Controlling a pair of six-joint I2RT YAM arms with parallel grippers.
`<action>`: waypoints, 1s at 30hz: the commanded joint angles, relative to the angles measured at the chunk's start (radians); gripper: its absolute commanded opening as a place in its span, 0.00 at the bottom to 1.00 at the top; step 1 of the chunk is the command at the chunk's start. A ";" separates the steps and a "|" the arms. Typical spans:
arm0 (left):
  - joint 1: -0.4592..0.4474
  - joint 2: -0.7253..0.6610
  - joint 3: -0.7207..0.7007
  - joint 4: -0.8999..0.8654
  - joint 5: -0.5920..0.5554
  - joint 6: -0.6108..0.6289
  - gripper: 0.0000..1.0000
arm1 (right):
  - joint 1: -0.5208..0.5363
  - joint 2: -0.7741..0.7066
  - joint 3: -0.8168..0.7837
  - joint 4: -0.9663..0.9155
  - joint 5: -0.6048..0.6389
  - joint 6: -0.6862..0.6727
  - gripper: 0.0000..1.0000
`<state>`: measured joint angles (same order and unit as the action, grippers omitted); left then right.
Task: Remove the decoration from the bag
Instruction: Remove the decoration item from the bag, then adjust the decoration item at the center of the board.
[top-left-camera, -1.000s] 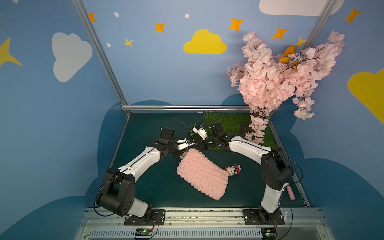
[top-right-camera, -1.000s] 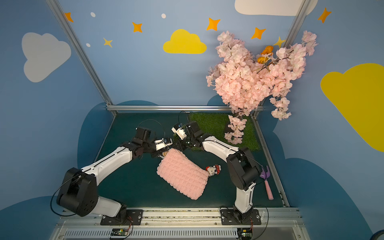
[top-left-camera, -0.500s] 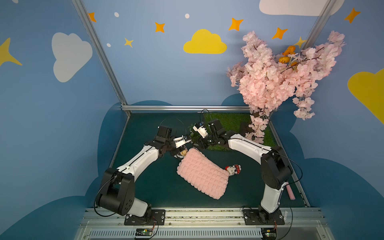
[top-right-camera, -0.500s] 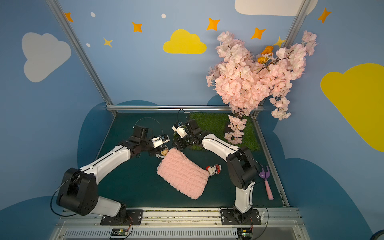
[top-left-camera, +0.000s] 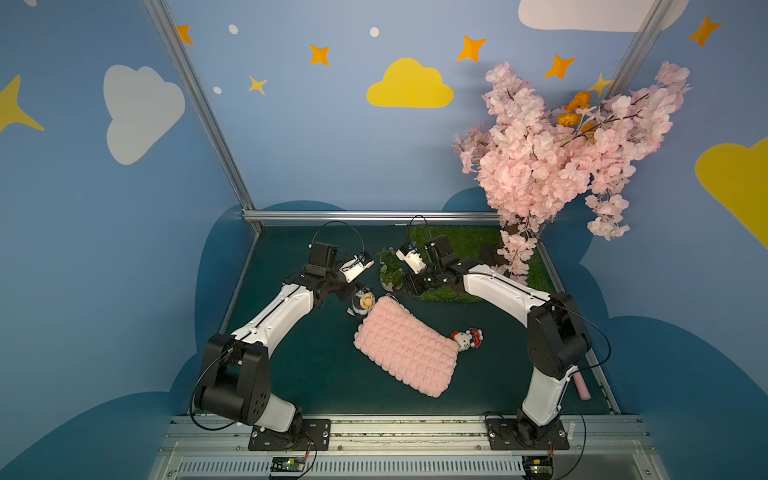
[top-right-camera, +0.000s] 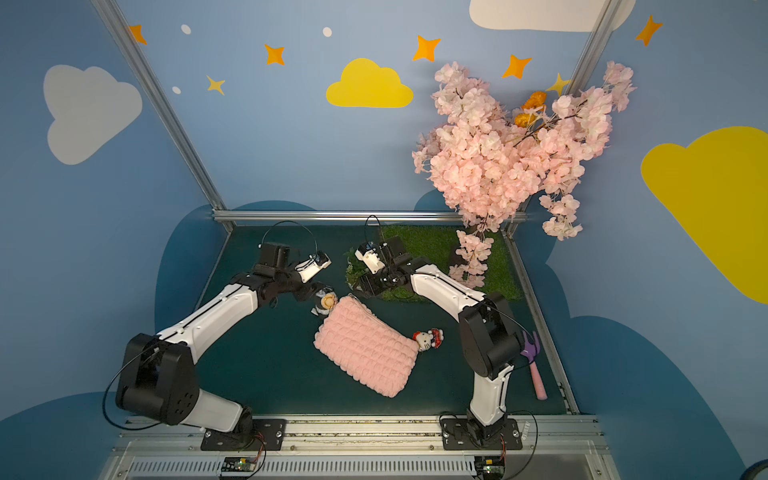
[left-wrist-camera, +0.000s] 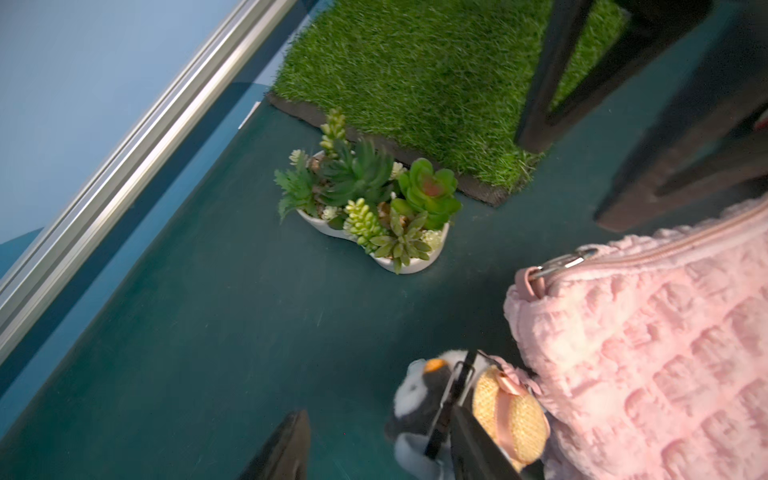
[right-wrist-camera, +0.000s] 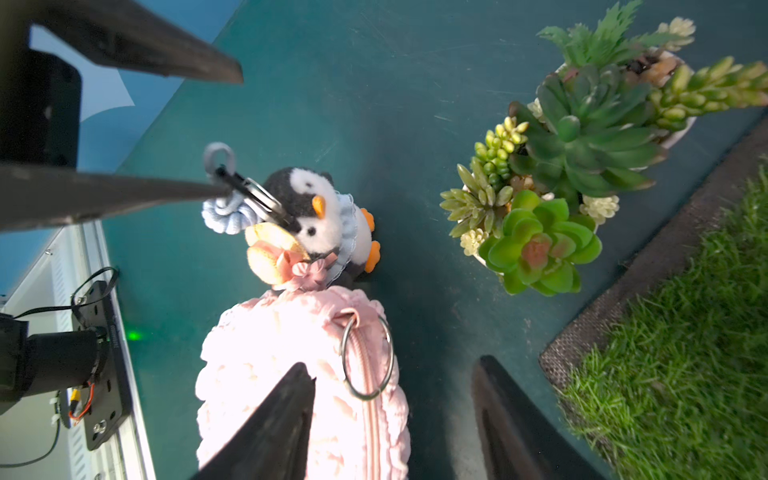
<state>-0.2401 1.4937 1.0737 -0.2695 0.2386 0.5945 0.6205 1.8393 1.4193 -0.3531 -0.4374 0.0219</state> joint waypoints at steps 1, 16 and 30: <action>0.014 0.005 0.039 0.000 -0.012 -0.132 0.60 | -0.007 -0.060 -0.005 -0.028 -0.002 -0.006 0.73; 0.042 -0.185 -0.192 0.088 0.117 -0.494 0.66 | -0.063 -0.166 -0.083 -0.038 0.003 -0.021 0.92; -0.084 -0.125 -0.220 0.186 -0.083 -0.632 0.50 | -0.096 -0.228 -0.145 -0.059 0.044 -0.013 0.93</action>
<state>-0.3122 1.3499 0.8234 -0.1101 0.1989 -0.0093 0.5304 1.6531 1.2881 -0.3878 -0.4038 0.0139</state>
